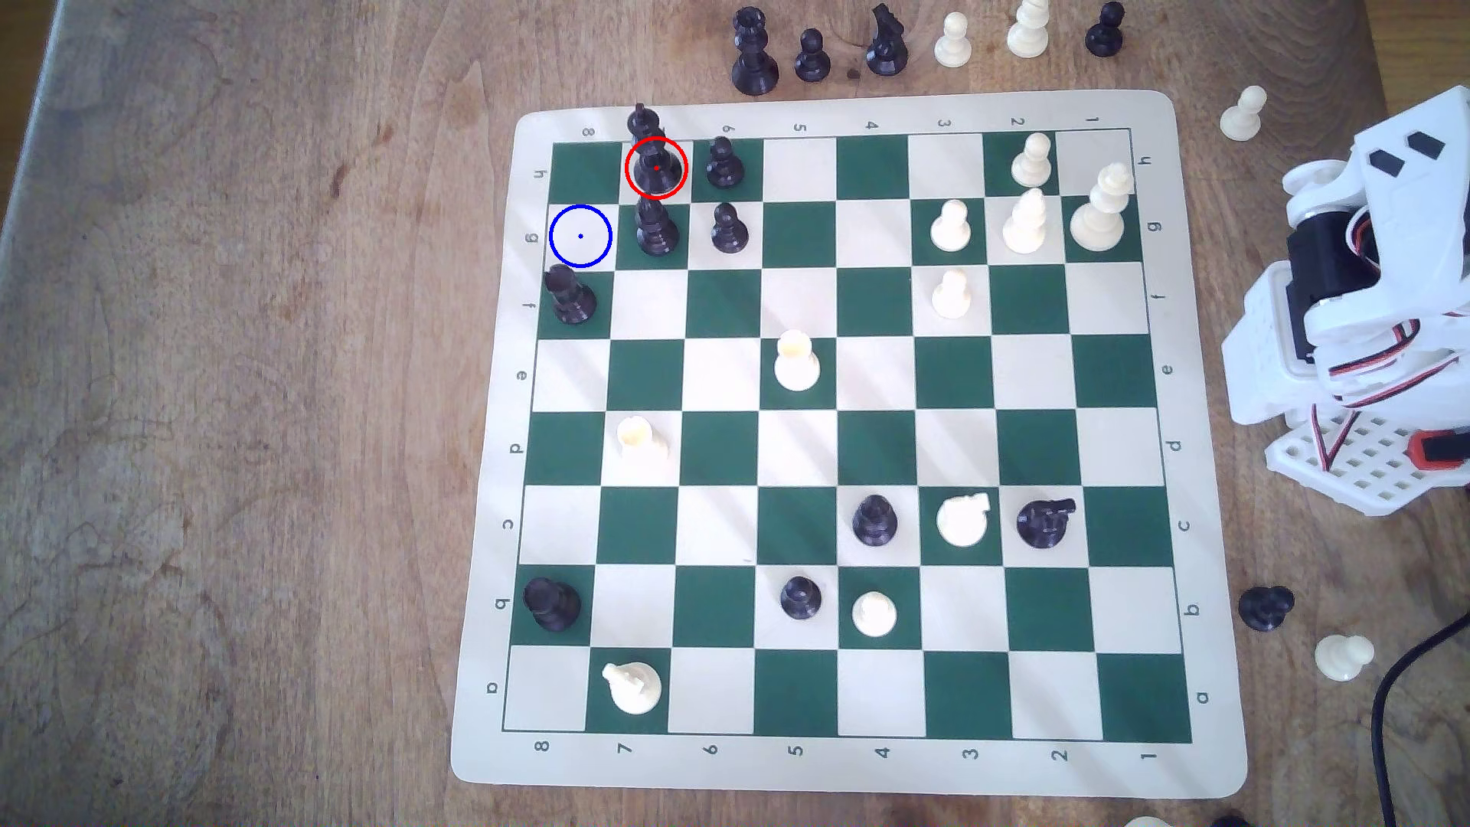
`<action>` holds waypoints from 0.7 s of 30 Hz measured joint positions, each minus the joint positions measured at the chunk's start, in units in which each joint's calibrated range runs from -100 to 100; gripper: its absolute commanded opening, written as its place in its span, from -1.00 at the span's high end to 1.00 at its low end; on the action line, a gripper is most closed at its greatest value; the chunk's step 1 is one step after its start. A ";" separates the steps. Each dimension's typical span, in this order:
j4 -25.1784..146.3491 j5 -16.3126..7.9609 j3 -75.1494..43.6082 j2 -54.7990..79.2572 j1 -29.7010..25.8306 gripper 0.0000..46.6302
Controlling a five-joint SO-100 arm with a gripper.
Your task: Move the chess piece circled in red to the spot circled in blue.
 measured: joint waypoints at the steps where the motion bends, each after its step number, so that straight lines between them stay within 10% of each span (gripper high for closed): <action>1: 0.00 0.00 0.00 0.00 0.00 0.98; 10: 11.55 0.24 -1.54 0.00 6.78 0.99; 21: 87.25 -0.05 -18.62 0.59 20.35 0.99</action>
